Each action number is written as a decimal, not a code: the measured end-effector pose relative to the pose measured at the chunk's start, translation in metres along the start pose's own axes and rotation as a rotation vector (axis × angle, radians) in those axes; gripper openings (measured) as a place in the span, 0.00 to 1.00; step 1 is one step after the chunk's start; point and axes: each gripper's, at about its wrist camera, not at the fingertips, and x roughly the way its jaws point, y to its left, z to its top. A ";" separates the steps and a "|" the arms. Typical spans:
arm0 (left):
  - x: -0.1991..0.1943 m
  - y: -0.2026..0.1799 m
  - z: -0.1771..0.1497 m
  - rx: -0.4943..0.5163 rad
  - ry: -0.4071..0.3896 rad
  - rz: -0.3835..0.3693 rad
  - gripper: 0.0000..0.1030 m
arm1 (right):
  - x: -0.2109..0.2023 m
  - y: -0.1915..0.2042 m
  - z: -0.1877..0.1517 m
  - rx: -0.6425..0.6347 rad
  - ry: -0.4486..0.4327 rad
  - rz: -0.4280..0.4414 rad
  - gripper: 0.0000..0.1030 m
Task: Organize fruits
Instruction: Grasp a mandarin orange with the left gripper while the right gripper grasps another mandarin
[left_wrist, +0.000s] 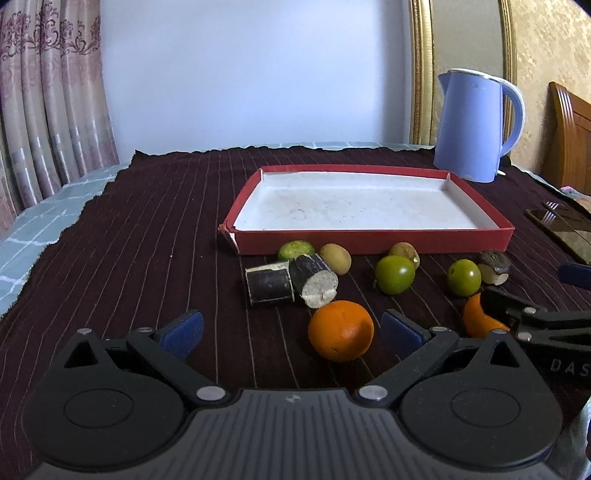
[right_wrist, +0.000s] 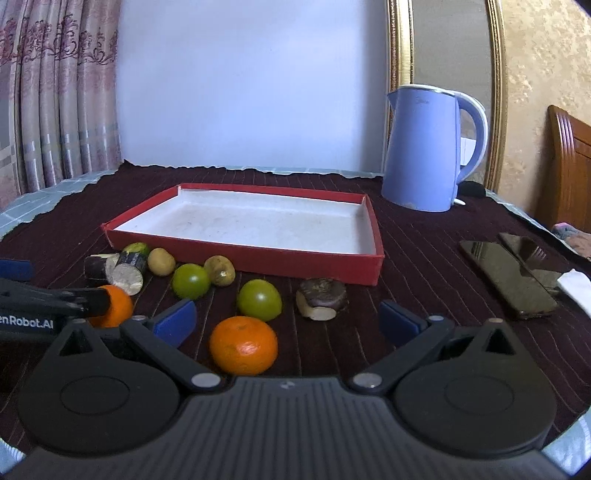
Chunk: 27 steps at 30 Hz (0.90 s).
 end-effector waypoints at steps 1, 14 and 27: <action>0.001 -0.001 -0.001 0.006 -0.001 0.004 1.00 | -0.001 0.001 0.000 0.003 -0.005 -0.019 1.00; 0.012 -0.005 -0.009 0.038 0.021 0.027 1.00 | -0.004 0.011 -0.009 -0.103 0.027 -0.014 1.00; 0.024 -0.011 -0.004 0.023 0.084 0.007 0.99 | 0.004 0.014 -0.012 -0.110 0.069 0.005 1.00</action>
